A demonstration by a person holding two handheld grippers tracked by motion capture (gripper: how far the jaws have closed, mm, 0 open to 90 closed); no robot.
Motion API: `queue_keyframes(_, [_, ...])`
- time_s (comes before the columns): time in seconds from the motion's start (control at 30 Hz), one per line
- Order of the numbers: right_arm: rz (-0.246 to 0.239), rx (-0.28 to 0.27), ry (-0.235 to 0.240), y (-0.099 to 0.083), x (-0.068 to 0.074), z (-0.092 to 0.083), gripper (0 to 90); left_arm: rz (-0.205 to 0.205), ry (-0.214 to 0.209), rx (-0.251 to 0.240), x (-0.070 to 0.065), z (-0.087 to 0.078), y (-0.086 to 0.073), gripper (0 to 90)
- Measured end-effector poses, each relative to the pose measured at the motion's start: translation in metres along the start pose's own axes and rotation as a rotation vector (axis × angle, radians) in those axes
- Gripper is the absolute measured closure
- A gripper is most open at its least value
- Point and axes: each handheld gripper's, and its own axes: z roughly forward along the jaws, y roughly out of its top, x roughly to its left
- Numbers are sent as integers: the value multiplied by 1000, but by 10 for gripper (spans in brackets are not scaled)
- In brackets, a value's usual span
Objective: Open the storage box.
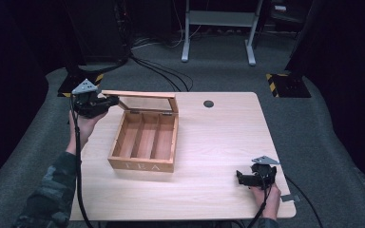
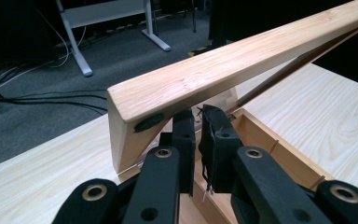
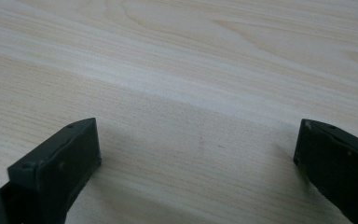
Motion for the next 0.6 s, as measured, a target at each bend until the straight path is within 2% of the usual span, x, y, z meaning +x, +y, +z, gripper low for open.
queue_keyframes(0.6, [4,-1,1,0,0,0,0,5,10,0,0,1,3,835])
